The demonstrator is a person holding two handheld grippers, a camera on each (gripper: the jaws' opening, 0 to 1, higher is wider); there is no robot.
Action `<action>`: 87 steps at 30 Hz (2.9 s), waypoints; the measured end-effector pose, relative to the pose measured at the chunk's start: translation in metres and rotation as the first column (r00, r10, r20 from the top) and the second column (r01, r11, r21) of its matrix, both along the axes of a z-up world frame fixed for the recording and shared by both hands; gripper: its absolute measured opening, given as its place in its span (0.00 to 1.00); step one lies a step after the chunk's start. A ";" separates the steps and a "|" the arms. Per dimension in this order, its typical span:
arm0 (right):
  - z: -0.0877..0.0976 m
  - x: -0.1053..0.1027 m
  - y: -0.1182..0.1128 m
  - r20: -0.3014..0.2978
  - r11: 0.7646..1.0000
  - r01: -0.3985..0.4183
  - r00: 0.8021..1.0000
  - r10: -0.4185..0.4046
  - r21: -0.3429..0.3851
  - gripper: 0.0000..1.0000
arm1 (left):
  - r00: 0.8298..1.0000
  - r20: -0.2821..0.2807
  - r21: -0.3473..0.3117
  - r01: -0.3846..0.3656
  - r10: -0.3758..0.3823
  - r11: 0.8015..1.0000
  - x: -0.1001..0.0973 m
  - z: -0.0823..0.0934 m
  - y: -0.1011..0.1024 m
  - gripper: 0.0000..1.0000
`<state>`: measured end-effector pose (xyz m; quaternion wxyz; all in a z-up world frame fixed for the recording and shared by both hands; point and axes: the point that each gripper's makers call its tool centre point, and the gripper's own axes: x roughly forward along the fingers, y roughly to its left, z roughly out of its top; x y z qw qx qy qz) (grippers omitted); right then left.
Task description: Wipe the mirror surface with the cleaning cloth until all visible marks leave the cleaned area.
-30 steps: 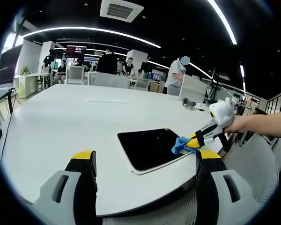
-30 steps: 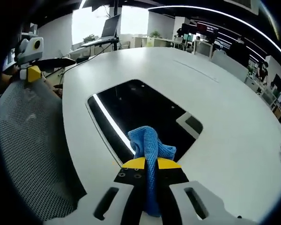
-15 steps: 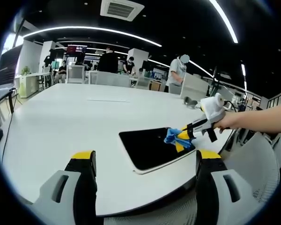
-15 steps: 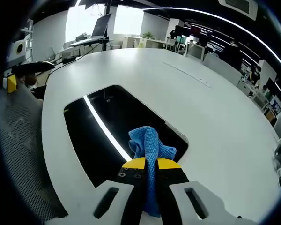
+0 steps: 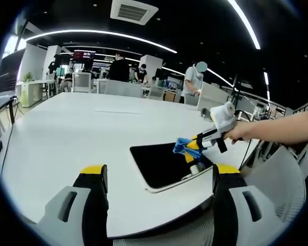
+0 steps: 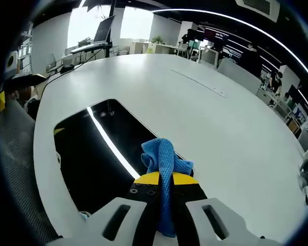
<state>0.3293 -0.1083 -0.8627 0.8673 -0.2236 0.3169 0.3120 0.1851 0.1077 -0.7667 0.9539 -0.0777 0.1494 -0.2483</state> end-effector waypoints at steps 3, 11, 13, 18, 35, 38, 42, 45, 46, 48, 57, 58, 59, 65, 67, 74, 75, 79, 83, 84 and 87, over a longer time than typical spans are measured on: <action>0.000 0.004 0.000 0.008 1.000 -0.004 1.000 0.004 -0.003 0.01 | 1.000 0.002 -0.001 0.000 0.000 1.000 0.000 0.000 0.000 0.81; 0.000 0.018 -0.001 0.068 1.000 0.012 0.998 -0.011 -0.014 0.01 | 1.000 0.003 -0.004 -0.006 0.006 1.000 0.000 0.001 0.000 0.79; 0.001 0.020 -0.001 0.073 1.000 0.007 0.997 -0.005 -0.024 0.01 | 1.000 0.006 -0.004 -0.012 0.012 1.000 0.000 0.001 0.001 0.79; 0.001 0.028 -0.003 0.084 0.999 0.015 0.996 -0.012 -0.031 0.01 | 1.000 0.002 -0.003 -0.011 0.011 1.000 0.000 0.000 0.001 0.78; 0.001 0.046 -0.007 0.071 0.999 0.045 0.997 -0.043 -0.029 0.01 | 1.000 -0.003 -0.002 -0.022 0.022 1.000 0.002 0.000 0.003 0.76; 0.001 0.047 -0.008 0.062 0.999 0.044 0.997 -0.042 -0.027 0.01 | 1.000 -0.002 -0.002 -0.031 0.031 1.000 0.002 0.000 0.004 0.75; 0.002 0.047 -0.009 0.041 0.998 0.060 0.997 -0.060 0.013 0.01 | 0.999 0.004 -0.005 -0.036 0.036 0.999 0.003 0.001 0.005 0.75; 0.002 0.047 -0.010 0.037 0.998 0.067 0.997 -0.068 0.016 0.01 | 0.999 0.003 -0.006 -0.033 0.033 0.999 0.003 0.001 0.005 0.75; 0.002 0.047 -0.011 0.036 0.997 0.072 0.997 -0.072 0.017 0.01 | 0.999 0.004 -0.007 -0.034 0.034 0.999 0.004 0.001 0.005 0.75; 0.002 0.048 -0.011 0.032 0.997 0.080 0.996 -0.080 0.023 0.01 | 0.999 0.003 -0.007 -0.034 0.034 0.999 0.004 0.001 0.005 0.75; 0.019 0.051 -0.021 0.013 0.983 0.169 0.985 -0.170 0.078 0.01 | 0.999 0.005 -0.009 -0.036 0.036 0.999 0.005 0.001 0.005 0.74; 0.022 0.051 -0.023 0.018 0.982 0.170 0.985 -0.172 0.078 0.01 | 0.999 0.005 -0.009 -0.037 0.037 0.999 0.005 0.001 0.005 0.74; 0.027 0.052 -0.024 0.024 0.982 0.169 0.985 -0.172 0.085 0.01 | 0.999 0.005 -0.009 -0.037 0.037 0.999 0.005 0.001 0.005 0.74; 0.039 0.045 -0.031 0.035 0.980 0.175 0.983 -0.178 0.091 0.01 | 0.999 0.000 -0.005 -0.041 0.041 0.999 0.005 -0.001 0.006 0.74; 0.045 0.043 -0.036 0.040 0.978 0.188 0.980 -0.192 0.093 0.01 | 0.999 0.001 -0.006 -0.042 0.042 0.999 0.004 -0.001 0.006 0.74; 0.061 0.034 -0.053 0.098 0.974 0.210 0.971 -0.217 0.083 0.01 | 0.999 -0.003 0.000 -0.043 0.043 0.999 0.003 -0.002 0.005 0.74; 0.060 0.032 -0.055 0.096 0.973 0.214 0.970 -0.222 0.084 0.01 | 0.999 -0.003 0.001 -0.043 0.043 0.999 0.003 -0.002 0.005 0.74; 0.059 0.022 -0.060 0.044 0.956 0.262 0.962 -0.270 0.134 0.01 | 0.999 -0.001 0.005 -0.044 0.044 0.999 0.003 -0.002 0.006 0.74; 0.055 0.019 -0.068 0.046 0.958 0.264 0.962 -0.270 0.115 0.01 | 0.999 -0.005 0.011 -0.043 0.043 0.999 0.003 -0.002 0.006 0.74; 0.054 0.018 -0.069 0.043 0.956 0.269 0.960 -0.275 0.117 0.01 | 0.999 -0.005 0.012 -0.043 0.043 0.999 0.003 -0.003 0.006 0.74; 0.045 0.013 -0.076 0.024 0.950 0.293 0.955 -0.297 0.113 0.01 | 0.999 -0.007 0.014 -0.043 0.043 0.999 0.003 -0.003 0.007 0.75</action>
